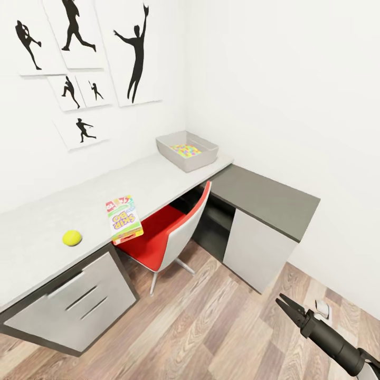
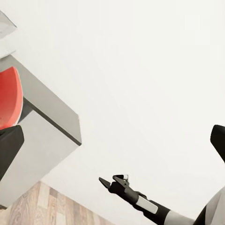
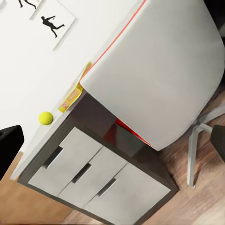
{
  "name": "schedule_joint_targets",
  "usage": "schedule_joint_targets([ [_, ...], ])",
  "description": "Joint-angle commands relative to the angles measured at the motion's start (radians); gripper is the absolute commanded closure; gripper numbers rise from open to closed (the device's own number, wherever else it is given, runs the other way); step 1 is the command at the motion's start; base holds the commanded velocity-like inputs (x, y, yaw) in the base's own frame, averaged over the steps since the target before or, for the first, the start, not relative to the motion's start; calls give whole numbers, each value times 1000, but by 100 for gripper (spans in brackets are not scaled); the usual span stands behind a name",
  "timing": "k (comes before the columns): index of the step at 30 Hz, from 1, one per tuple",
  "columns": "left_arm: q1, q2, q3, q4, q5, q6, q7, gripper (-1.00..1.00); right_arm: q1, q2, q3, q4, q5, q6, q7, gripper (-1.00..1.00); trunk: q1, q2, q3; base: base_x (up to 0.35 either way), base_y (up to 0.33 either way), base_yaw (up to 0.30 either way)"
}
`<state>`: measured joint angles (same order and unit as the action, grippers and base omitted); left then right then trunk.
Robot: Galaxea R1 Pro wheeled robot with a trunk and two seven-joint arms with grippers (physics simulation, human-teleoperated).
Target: Put all the toys in the child's room - the three board games (two on the bed and one on the table), the two jigsaw puzzles on the table, and the tennis ball on the table - inside the toy box on the table in the child's room.
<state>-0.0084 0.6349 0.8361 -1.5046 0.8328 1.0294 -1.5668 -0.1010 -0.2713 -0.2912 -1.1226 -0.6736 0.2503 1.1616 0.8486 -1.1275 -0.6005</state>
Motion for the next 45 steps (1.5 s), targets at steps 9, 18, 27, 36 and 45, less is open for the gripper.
schedule_joint_targets([
  [9, -1, 0, -1, 0, -1, 11, -4, -100, 0, 1, 1, -2, -6, 9, 3, -100, 0, -1, 11, 49, -19, 178],
  [18, -1, -1, -2, 0, -2, 11, -4, -100, 0, 1, 3, -4, -6, 9, 3, -100, 0, -1, 24, 145, -171, 178],
  [27, -1, -1, -4, 0, -2, 11, -4, -100, 0, 1, 4, -5, -6, 9, 3, -100, 0, -1, 36, 118, -243, 178],
  [36, -1, -1, -5, 0, -2, 11, -4, -100, 0, 1, 4, -3, -6, 9, 0, -100, 0, -1, 48, 10, -266, 178],
  [45, -1, -4, -35, 0, -2, 10, -4, -100, 0, 2, 9, -6, -3, 9, -5, -100, 0, -1, 61, 0, -103, 174],
])
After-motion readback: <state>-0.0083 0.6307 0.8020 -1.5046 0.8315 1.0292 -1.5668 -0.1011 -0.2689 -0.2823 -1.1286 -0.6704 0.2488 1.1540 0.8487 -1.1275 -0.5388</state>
